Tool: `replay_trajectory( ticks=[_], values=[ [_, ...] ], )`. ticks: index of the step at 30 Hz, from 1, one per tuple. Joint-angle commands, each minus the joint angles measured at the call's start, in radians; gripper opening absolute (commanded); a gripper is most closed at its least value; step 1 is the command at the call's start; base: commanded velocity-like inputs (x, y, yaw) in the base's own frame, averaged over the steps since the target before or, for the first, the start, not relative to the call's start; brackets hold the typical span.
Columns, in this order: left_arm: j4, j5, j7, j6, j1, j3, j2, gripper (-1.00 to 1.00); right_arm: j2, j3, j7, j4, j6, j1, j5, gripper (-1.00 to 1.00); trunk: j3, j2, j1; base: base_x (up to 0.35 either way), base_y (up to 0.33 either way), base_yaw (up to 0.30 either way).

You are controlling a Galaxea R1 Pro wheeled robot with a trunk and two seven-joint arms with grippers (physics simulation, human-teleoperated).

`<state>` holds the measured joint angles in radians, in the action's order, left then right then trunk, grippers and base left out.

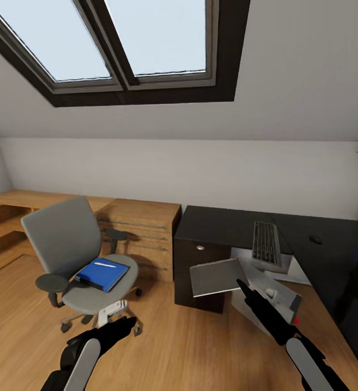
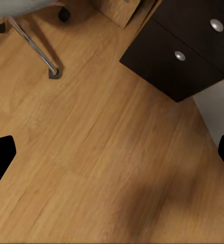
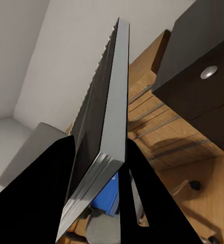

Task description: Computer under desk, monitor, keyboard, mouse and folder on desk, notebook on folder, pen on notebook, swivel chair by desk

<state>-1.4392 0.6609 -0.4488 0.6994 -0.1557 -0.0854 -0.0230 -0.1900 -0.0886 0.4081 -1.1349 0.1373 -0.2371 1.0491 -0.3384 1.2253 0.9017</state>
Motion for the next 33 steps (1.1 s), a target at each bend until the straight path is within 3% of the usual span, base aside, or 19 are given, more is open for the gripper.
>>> replay_trajectory(
  ticks=[1,17,22,27,33],
  values=[
    [-0.001,0.01,-0.01,0.002,-0.001,-0.001,0.0,1.0,-0.001,-0.001,0.001,0.0,0.005,-0.001,0.011,-1.0,0.002,-0.007,-0.003,0.339,0.0,0.0],
    [-0.001,0.011,-0.01,0.002,-0.001,-0.001,0.0,1.0,0.007,-0.005,-0.026,-0.004,0.003,-0.001,0.015,-1.0,0.052,-0.119,-0.065,0.339,0.0,0.0],
    [-0.001,0.012,-0.01,0.002,-0.001,-0.001,0.0,1.0,0.046,0.0,-0.059,-0.005,0.0,-0.001,0.018,-1.0,0.068,-0.154,-0.084,0.339,0.0,0.0],
    [-0.001,0.013,-0.009,0.002,-0.001,-0.001,0.0,1.0,0.114,0.041,-0.085,-0.004,-0.021,-0.001,0.018,-1.0,0.08,-0.182,-0.099,0.339,0.0,0.0],
    [-0.001,0.013,-0.008,0.002,-0.001,-0.001,0.0,1.0,0.137,0.05,-0.104,-0.002,-0.066,-0.001,0.022,-1.0,0.08,-0.182,-0.099,0.276,0.0,0.0]
  ],
)
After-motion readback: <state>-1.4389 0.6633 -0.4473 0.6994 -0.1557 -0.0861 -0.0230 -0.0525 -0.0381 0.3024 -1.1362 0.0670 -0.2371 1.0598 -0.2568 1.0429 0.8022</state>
